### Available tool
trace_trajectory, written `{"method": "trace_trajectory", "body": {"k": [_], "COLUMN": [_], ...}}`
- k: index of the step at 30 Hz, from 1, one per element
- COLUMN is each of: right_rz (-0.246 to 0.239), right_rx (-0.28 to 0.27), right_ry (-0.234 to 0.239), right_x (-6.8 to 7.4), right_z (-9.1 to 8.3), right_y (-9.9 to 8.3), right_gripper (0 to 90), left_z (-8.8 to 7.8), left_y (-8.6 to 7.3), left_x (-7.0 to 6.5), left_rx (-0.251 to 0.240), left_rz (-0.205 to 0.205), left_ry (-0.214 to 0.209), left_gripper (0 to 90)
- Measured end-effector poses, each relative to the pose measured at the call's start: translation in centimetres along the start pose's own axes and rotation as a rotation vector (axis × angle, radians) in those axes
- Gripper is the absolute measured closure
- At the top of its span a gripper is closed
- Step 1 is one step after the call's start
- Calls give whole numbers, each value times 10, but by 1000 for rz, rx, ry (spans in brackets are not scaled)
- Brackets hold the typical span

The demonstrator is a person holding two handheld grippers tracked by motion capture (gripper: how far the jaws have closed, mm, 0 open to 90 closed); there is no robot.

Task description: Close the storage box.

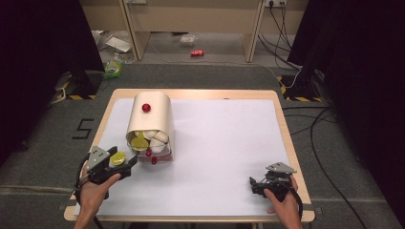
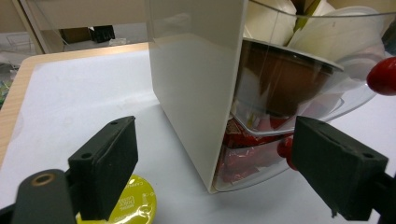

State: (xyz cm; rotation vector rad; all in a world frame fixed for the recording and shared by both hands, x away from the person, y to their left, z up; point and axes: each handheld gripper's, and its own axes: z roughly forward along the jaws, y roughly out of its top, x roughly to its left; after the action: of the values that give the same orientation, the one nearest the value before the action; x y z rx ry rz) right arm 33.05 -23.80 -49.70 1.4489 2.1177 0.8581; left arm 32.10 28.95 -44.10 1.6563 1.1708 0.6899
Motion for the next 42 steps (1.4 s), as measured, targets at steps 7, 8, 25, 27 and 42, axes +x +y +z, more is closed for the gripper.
{"method": "trace_trajectory", "body": {"k": [7, 8, 25, 27, 42], "right_rz": [0, 0, 0, 0, 0], "right_rx": [0, 0, 0, 0, -1], "right_ry": [0, 0, 0, 0, -1], "right_x": [0, 0, 0, 0, 0], "right_z": [0, 0, 0, 0, 0], "right_y": [0, 0, 0, 0, 0], "right_gripper": [23, 23, 22, 23, 23], "left_z": [6, 7, 11, 10, 3], "left_y": [2, 3, 4, 4, -2], "left_x": [4, 4, 6, 6, -2], "left_rx": [3, 0, 0, -1, -8], "left_rz": [-13, -15, -22, -25, -29], "left_ry": [-13, -10, -6, -6, -51], "left_gripper": [147, 148, 140, 142, 152]}}
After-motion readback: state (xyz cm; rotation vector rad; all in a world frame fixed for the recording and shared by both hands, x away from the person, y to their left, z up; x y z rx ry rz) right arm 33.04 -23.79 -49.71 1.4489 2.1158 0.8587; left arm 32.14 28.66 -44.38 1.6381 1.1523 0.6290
